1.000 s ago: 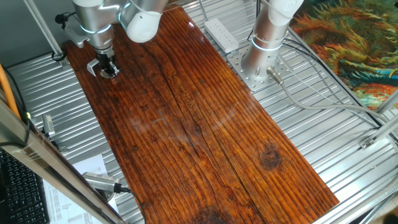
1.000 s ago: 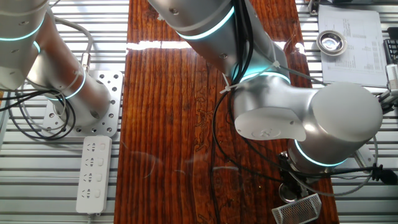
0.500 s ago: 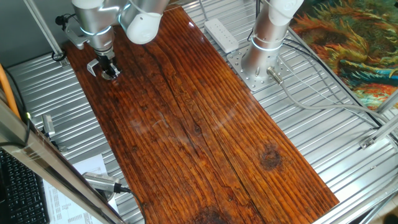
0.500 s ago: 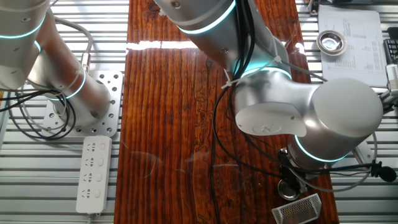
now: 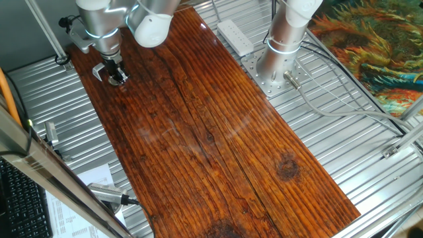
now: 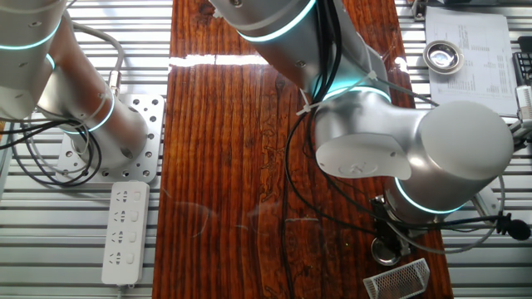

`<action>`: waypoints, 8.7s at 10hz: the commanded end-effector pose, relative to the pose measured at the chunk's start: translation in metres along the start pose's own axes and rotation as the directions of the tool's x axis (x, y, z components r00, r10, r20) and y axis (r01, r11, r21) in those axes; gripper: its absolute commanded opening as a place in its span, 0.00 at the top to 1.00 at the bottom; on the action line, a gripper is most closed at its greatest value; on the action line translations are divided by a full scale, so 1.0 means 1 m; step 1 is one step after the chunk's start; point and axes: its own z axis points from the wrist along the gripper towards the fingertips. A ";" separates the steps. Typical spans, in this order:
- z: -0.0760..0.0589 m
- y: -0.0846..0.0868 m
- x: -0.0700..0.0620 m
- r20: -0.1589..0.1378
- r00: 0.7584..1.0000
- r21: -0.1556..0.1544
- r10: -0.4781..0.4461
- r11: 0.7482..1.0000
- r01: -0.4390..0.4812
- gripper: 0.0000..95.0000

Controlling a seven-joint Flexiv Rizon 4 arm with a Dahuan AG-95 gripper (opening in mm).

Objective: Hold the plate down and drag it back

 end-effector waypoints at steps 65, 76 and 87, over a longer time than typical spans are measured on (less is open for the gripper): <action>-0.007 0.064 -0.013 -0.025 1.000 -0.039 0.018 0.999 -0.019 1.00; -0.008 0.083 -0.015 -0.026 0.998 -0.039 0.053 0.998 -0.054 1.00; -0.010 0.101 -0.016 -0.033 0.996 -0.028 0.079 0.996 -0.079 1.00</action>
